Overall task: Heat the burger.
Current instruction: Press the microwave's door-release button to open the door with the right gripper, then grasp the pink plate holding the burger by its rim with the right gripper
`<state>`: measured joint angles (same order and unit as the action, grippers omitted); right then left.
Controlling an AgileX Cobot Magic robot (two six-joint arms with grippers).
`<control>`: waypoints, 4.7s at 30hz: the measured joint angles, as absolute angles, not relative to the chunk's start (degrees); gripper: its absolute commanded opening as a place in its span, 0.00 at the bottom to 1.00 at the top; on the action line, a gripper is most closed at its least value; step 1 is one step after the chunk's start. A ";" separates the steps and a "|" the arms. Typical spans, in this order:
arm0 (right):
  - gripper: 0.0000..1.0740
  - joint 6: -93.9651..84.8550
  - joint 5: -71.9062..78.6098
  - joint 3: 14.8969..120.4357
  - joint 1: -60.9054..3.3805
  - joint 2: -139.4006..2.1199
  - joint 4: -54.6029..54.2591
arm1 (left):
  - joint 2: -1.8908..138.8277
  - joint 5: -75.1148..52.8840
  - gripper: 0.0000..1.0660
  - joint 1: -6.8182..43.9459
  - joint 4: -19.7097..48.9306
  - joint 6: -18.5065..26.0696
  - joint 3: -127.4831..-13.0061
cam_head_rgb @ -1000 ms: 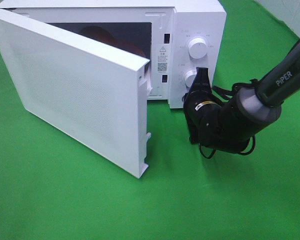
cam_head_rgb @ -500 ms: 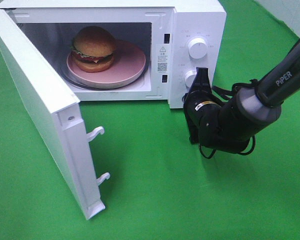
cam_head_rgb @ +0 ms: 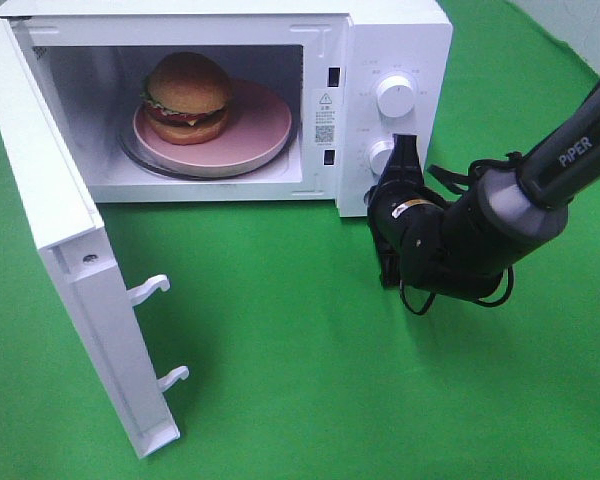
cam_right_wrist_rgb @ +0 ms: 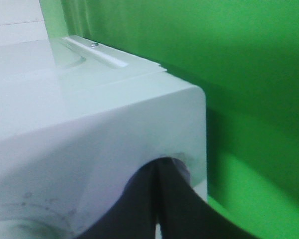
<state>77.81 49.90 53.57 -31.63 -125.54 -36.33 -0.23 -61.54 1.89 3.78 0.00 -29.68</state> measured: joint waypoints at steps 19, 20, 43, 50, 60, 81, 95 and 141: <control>0.00 79.58 51.80 45.89 -35.41 -121.07 -34.84 | -0.23 -61.54 0.94 1.89 3.78 0.00 -29.68; 0.00 79.76 51.57 44.81 -36.15 -120.61 -34.84 | -0.23 -61.54 0.94 1.89 3.78 0.00 -29.68; 0.00 73.22 45.66 36.04 -36.78 -106.05 -23.78 | -0.23 -61.54 0.94 1.89 3.78 0.00 -29.68; 0.00 61.59 38.39 35.98 -36.78 -101.64 -23.32 | -0.23 -61.54 0.94 1.89 3.78 0.00 -29.68; 0.01 45.84 29.11 35.92 -36.78 -95.57 -23.15 | -0.23 -61.54 0.94 1.89 3.78 0.00 -29.68; 0.01 17.42 0.00 43.14 -36.78 -90.41 -20.57 | -0.23 -61.54 0.94 1.89 3.78 0.00 -29.68; 0.02 -4.93 -20.91 48.87 -36.78 -90.36 -11.29 | -0.23 -61.54 0.94 1.89 3.78 0.00 -29.68; 0.90 -67.27 -16.62 48.99 -36.78 -90.36 5.90 | -0.23 -61.54 0.94 1.89 3.78 0.00 -29.68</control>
<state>-67.27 -16.62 48.99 -36.78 -90.36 5.90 -0.23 -61.54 1.89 3.78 0.00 -29.68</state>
